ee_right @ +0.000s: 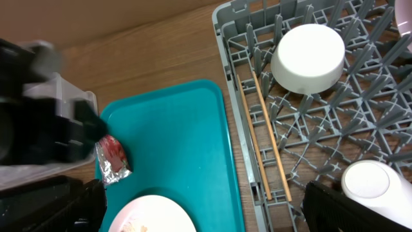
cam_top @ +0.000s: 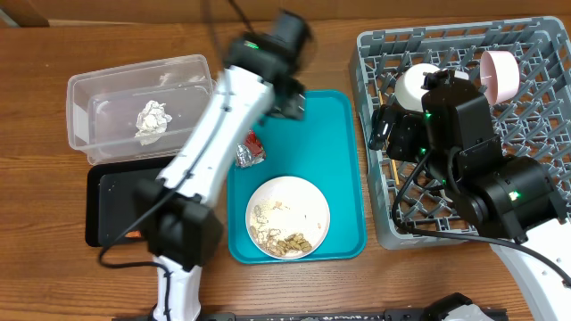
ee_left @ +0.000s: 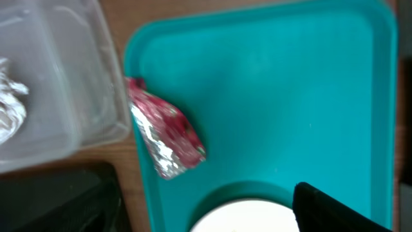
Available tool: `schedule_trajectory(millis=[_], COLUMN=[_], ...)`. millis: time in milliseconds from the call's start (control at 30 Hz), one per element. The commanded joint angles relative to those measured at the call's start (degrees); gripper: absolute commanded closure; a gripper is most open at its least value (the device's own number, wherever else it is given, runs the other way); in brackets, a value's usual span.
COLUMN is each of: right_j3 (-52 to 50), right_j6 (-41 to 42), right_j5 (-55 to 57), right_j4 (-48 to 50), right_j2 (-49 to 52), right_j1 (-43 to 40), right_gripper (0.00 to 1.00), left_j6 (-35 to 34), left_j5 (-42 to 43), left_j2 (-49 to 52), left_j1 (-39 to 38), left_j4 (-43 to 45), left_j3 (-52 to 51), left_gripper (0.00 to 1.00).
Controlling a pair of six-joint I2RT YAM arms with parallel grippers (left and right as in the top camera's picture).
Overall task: Sort waste into correct bins and load items into the dishwasher
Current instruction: 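Drop the foil into the clear container and grasp the red wrapper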
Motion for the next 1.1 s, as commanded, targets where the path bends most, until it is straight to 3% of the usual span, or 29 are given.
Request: schedule_trajectory(millis=[0, 167, 400, 467, 533, 567, 633, 800, 1067], right_j3=[0.3, 0.3, 0.3, 0.3, 0.3, 0.3, 0.3, 0.3, 0.3], right_j6=[0.3, 0.3, 0.3, 0.3, 0.3, 0.3, 0.3, 0.3, 0.3], right_j5=[0.5, 0.5, 0.5, 0.5, 0.5, 0.5, 0.5, 0.5, 0.5], right_j4=[0.3, 0.3, 0.3, 0.3, 0.3, 0.3, 0.3, 0.3, 0.3], right_j2=[-0.1, -0.1, -0.1, -0.1, -0.1, -0.1, -0.1, -0.1, -0.1], right_j1=[-0.1, -0.1, -0.1, -0.1, -0.1, -0.1, -0.1, -0.1, -0.1], right_gripper=[0.0, 0.0, 0.0, 0.0, 0.0, 0.0, 0.0, 0.0, 0.0], left_j6=[-10.0, -17.3, -17.7, -17.7, -17.7, -17.7, -17.7, -17.5, -8.1], left_j5=[-8.4, -9.4, -9.2, -9.0, -8.7, -8.4, -7.9, -7.7, -7.8], left_j2=[5.1, 12.1, 19.7, 20.7, 21.0, 21.0, 20.6, 17.9, 7.1], left_j1=[-0.6, 0.7, 1.7, 1.7, 1.7, 1.7, 1.9, 2.7, 5.4], left_j4=[-0.3, -1.3, -2.7, -3.0, -3.0, -3.0, -3.6, -7.0, -10.0], left_j3=[-2.5, -3.4, -3.4, -3.4, -3.4, -3.4, -3.1, 0.2, 9.7], left_gripper=[0.09, 0.12, 0.15, 0.21, 0.36, 0.51, 0.94, 0.96, 0.96])
